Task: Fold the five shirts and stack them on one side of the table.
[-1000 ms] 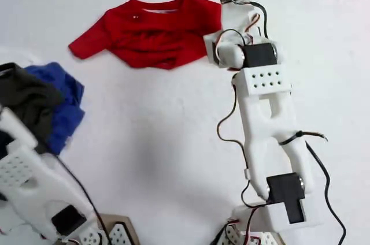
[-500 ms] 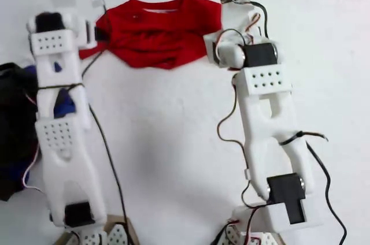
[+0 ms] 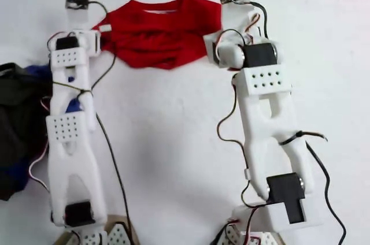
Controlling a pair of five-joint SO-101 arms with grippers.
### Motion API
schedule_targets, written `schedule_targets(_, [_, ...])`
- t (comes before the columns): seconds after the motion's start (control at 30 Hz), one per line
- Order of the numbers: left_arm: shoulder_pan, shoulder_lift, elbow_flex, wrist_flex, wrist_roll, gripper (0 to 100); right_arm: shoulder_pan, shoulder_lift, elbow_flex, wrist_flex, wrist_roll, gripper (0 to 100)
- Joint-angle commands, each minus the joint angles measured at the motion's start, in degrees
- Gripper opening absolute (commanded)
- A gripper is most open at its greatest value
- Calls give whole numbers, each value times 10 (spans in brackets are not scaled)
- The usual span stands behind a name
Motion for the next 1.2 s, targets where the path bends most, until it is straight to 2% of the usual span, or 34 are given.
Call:
schedule_targets(0.0, [4,-3,-1,19,-47,18,-4,-2,-25,3,-3,323])
schedule_targets(0.07, [4,-16,-1,47,-47,44,-4,-1,-25,3,-3,323])
schedule_targets(0.23, [23,-84,-1,123,-47,24,-4,-1,-25,3,-3,323])
schedule_targets(0.43, [105,-202,-1,259,-52,25,-4,-1,-25,3,-3,323])
schedule_targets(0.63, [198,-293,0,362,-52,25,1,-3,-25,2,-3,323])
schedule_targets(0.83, [231,-386,0,466,-49,25,29,-6,-30,0,-3,323])
schedule_targets(1.0, [225,-464,5,484,-48,25,81,-7,-73,19,-8,323])
schedule_targets(1.17, [228,-562,6,484,-47,25,123,-7,-133,75,-100,323])
